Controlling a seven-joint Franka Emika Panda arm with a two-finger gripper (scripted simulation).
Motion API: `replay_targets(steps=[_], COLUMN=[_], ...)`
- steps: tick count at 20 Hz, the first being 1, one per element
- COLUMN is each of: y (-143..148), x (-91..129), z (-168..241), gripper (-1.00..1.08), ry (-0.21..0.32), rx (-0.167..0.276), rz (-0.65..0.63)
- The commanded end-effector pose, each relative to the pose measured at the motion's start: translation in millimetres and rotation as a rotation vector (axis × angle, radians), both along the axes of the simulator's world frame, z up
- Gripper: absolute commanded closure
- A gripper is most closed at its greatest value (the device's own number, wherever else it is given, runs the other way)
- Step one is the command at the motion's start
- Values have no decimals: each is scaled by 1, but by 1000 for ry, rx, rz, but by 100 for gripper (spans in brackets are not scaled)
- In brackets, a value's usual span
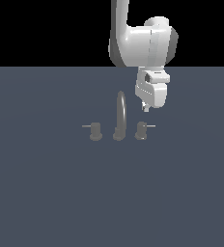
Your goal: Turn on the faucet by rotating a designated handle.
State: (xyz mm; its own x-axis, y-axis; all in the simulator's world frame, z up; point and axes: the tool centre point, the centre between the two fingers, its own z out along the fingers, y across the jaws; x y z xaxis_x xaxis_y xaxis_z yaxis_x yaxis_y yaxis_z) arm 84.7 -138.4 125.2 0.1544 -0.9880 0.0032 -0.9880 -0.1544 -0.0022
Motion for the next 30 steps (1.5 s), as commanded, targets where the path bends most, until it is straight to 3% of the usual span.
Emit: replay_targets(steps=[1,9,17,27,30], y=[-5,-14,-15,-33,-27], x=[3,5,5,-26,-21], z=[-20,-57,-62,-62,-62], gripper=[108,108,108,108,108], ry=[0,2,3,3,-6], rx=[1,3,3,3,4], rz=[-49,-136,-146,-146,-140])
